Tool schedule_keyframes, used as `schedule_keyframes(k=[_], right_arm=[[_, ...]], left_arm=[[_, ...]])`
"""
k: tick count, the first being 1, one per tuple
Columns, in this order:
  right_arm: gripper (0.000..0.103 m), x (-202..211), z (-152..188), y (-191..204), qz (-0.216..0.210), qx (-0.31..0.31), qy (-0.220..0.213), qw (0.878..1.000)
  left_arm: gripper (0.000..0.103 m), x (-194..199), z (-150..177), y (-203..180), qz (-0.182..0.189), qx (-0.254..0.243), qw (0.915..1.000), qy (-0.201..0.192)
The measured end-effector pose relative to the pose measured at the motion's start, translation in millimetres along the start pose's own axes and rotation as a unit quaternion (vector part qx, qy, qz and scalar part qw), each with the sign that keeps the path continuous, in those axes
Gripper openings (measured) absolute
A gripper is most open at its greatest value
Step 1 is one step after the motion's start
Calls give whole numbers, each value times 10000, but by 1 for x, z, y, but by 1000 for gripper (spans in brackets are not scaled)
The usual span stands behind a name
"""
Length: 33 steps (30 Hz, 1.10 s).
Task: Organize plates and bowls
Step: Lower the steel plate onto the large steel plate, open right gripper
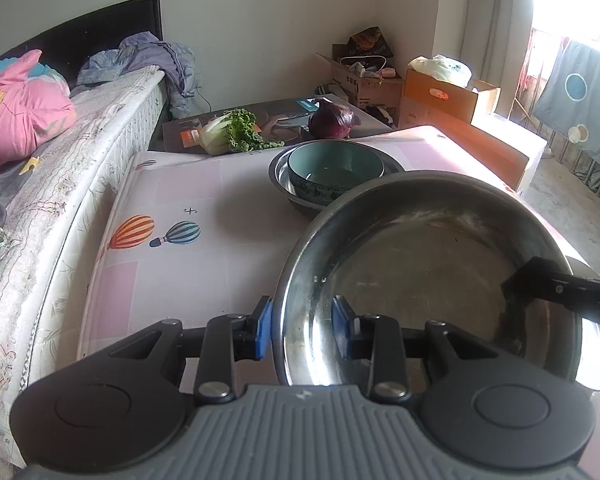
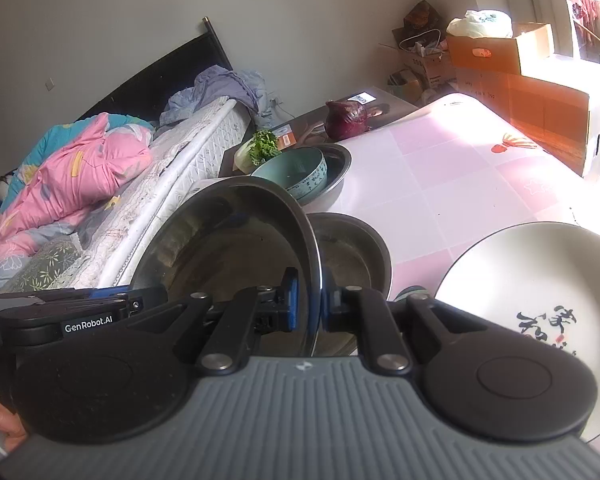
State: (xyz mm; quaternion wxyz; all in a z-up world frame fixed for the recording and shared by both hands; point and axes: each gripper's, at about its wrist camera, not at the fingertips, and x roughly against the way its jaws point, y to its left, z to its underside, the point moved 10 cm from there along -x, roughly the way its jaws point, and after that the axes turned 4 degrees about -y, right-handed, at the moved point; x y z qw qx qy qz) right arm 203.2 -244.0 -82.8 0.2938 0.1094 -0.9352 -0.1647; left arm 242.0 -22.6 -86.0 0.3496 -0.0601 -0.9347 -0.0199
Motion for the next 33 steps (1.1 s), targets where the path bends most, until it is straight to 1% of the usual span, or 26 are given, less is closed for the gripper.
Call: schedule_keyframes(k=[4, 7, 9, 10, 11, 17, 19, 22, 23, 24, 25, 26, 30, 31, 33], right_arm=[[14, -16, -5, -9, 74, -15, 127, 9999], [16, -27, -4, -12, 127, 18, 219, 9997], [16, -32, -3, -13, 182, 58, 269, 9995], [18, -35, -2, -13, 196, 78, 287, 9994], [22, -37, -1, -14, 223, 94, 310, 9992], [27, -42, 4, -24, 483, 182, 369, 9980], [28, -42, 6, -28, 488, 124, 399, 9979], [33, -39, 7, -31, 548, 142, 357, 9978], [37, -37, 5, -31, 578, 171, 319, 9977], [43, -35, 4, -32, 598, 191, 269, 9977], [45, -31, 3, -32, 598, 202, 208, 9978], [45, -27, 1, -33, 578, 191, 144, 9980], [48, 0, -5, -42, 489, 68, -130, 9987], [48, 11, -7, -48, 507, 23, -207, 9985], [48, 31, -9, -61, 539, -91, -315, 9980]], left_arm=[[32, -19, -1, -2, 89, 40, 9999, 126], [32, -26, -2, -4, 121, -29, 9998, 134], [31, -27, -2, -8, 215, -63, 9997, 121], [31, -27, -3, -10, 224, -98, 9996, 116], [31, -28, -3, -12, 222, -130, 9996, 111], [31, -28, 0, -13, 236, -130, 9995, 134], [31, -25, 1, -12, 255, -111, 9995, 122], [33, -17, 0, -13, 262, -116, 9996, 51], [33, -13, 0, -13, 264, -134, 9996, 3], [35, -8, -1, -14, 269, -147, 9995, -37], [38, -4, -1, -16, 284, -164, 9994, -79], [41, 1, -1, -18, 308, -183, 9993, -121], [63, 22, 2, -30, 472, -319, 9981, -221], [67, 25, 4, -34, 519, -351, 9978, -227], [68, 34, 9, -46, 658, -438, 9966, -239]])
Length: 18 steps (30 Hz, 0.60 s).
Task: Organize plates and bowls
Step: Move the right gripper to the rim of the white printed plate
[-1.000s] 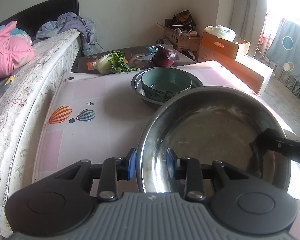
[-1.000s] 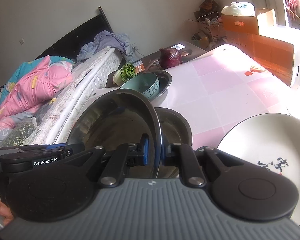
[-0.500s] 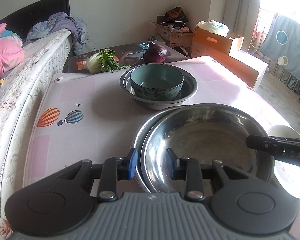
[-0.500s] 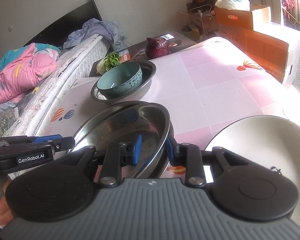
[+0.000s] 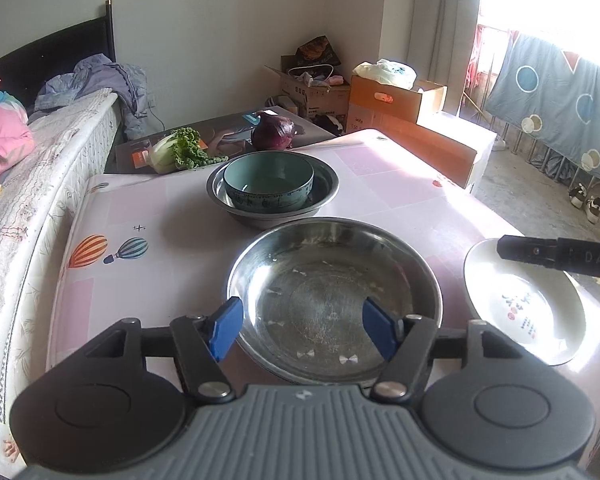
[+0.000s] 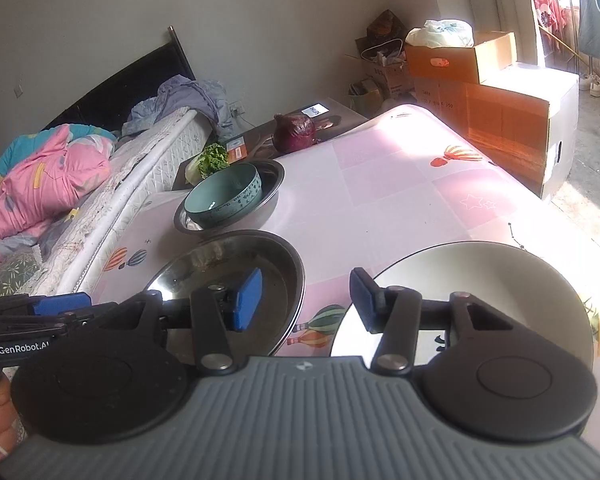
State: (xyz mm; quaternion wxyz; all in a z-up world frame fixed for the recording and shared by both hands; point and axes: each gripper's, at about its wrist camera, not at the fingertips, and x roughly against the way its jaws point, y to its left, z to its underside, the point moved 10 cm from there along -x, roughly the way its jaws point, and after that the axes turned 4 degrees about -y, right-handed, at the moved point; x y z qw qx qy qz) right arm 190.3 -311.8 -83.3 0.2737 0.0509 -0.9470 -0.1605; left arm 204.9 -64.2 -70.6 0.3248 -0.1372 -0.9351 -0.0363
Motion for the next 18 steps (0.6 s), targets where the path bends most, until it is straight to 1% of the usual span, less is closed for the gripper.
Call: schedule_keyframes(k=[2, 6, 8, 10, 14, 16, 18], right_arm=[[48, 19, -3, -17, 65, -100, -122, 9999], [49, 59, -5, -67, 432, -158, -395, 9982], [49, 71, -2, -95, 571, -264, -395, 9972], [49, 78, 1, -120, 601, -382, -386, 9967], [49, 76, 7, -156, 431, -539, -254, 9973], [49, 68, 9, -171, 270, -572, -152, 9979], [49, 57, 10, -183, 196, -598, -61, 9980]], left_arm=[[71, 5, 5, -18, 206, -86, 9997, 21], [72, 5, 20, -58, 705, -99, 9973, 182], [72, 1, 29, -77, 921, -56, 9953, 290], [72, -4, 36, -95, 1080, -13, 9934, 378], [69, -20, 44, -126, 1197, -7, 9918, 437], [67, -29, 43, -138, 1218, 0, 9915, 454], [65, -40, 43, -147, 1218, 55, 9914, 474]])
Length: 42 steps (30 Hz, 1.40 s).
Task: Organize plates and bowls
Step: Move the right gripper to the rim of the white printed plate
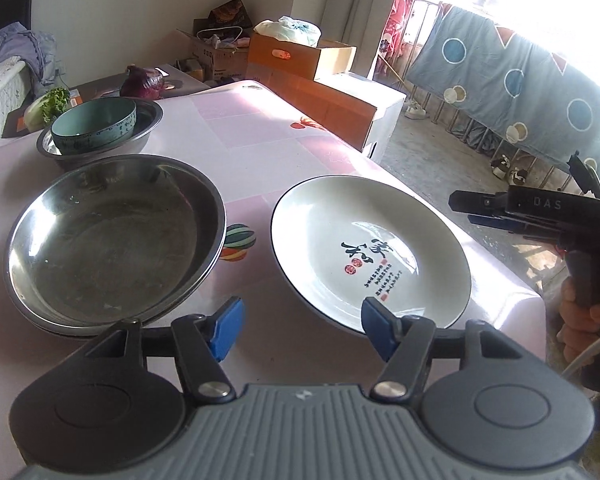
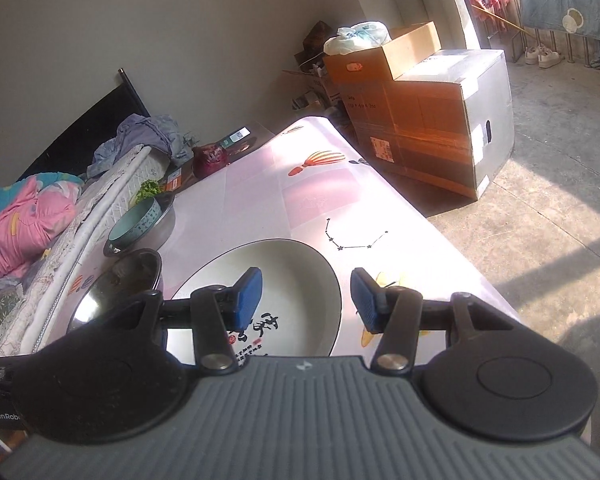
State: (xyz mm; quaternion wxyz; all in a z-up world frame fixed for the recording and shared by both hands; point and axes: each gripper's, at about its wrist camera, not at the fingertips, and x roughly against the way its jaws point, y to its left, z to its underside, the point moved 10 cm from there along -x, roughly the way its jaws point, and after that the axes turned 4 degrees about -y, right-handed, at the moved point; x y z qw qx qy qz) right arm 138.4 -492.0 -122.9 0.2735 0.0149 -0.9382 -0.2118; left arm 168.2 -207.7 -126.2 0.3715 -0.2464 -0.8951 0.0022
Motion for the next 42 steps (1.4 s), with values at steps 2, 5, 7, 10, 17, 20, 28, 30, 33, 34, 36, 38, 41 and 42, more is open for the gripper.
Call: schedule_keyframes(k=[2, 5, 7, 10, 17, 20, 28, 30, 33, 34, 36, 38, 41, 42], right_arm=[[47, -16, -3, -9, -59, -48, 92, 9999], [43, -42, -9, -17, -218, -181, 232, 9993], [38, -55, -11, -21, -343, -266, 313, 9986], [32, -75, -14, -22, -526, -309, 435, 9972], [19, -103, -4, -8, -747, -244, 723, 9943], [18, -105, 1, -1, -693, -110, 753, 9947], [18, -76, 25, 9, -660, -251, 896, 9935], [18, -65, 34, 11, -628, -325, 924, 9932], [19, -43, 53, 18, -537, -463, 946, 9930], [19, -36, 60, 22, -496, -494, 948, 9930], [19, -23, 72, 31, -431, -498, 950, 9933], [19, -11, 86, 41, -376, -543, 953, 9933], [19, 3, 105, 59, -363, -631, 984, 9925], [19, 5, 110, 66, -376, -641, 1002, 9922]], left_arm=[[65, -9, -3, -4, -25, 29, 10000, -22], [64, -20, -3, -9, -95, 37, 9999, 2], [57, -28, -2, -10, -142, 31, 9999, 57], [47, -40, -1, -10, -293, -41, 9995, 150], [30, -50, -3, -6, -426, -36, 9989, 205], [28, -49, -3, -4, -458, -19, 9987, 207], [28, -30, 9, 1, -420, -203, 9981, 409], [28, -20, 17, 1, -343, -295, 9978, 492], [28, -4, 31, 4, -227, -393, 9972, 602], [28, 2, 36, 5, -202, -433, 9968, 637], [28, 13, 46, 9, -158, -464, 9963, 702], [28, 25, 54, 16, -136, -468, 9960, 750], [28, 44, 66, 31, -162, -388, 9959, 798], [28, 50, 69, 36, -183, -338, 9960, 807]])
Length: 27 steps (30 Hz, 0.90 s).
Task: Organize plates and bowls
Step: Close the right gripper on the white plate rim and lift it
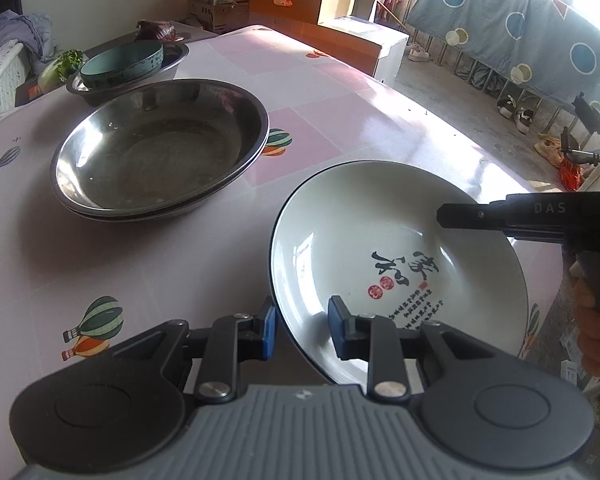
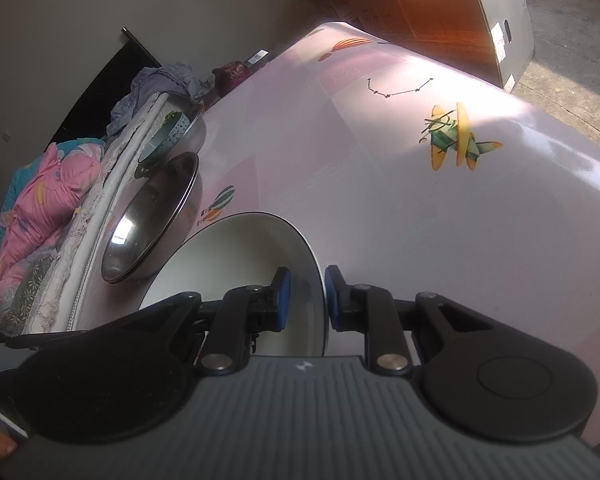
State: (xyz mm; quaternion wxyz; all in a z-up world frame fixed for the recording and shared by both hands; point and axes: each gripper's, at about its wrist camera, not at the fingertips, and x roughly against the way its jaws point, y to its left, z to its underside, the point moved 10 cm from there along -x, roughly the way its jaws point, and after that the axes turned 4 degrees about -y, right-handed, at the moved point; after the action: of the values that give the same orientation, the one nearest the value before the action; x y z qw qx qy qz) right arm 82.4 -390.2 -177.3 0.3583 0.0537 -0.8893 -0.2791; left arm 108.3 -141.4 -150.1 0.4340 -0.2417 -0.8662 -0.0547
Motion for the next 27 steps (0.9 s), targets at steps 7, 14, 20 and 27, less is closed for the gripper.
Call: schedule_keyframes(k=[7, 14, 20, 27], right_arm=[[20, -10, 38, 54, -173, 38, 263, 9995], [21, -34, 52, 107, -311, 326, 495, 9978], [21, -55, 49, 131, -311, 550, 521, 9966], [21, -51, 49, 128, -249, 682, 588, 9956]], left_arm=[[28, 33, 24, 50, -234, 537, 9983, -71], [28, 52, 38, 95, -562, 942, 9937, -218], [28, 56, 39, 113, -508, 1158, 9915, -321], [33, 53, 40, 111, -370, 1111, 9927, -288]])
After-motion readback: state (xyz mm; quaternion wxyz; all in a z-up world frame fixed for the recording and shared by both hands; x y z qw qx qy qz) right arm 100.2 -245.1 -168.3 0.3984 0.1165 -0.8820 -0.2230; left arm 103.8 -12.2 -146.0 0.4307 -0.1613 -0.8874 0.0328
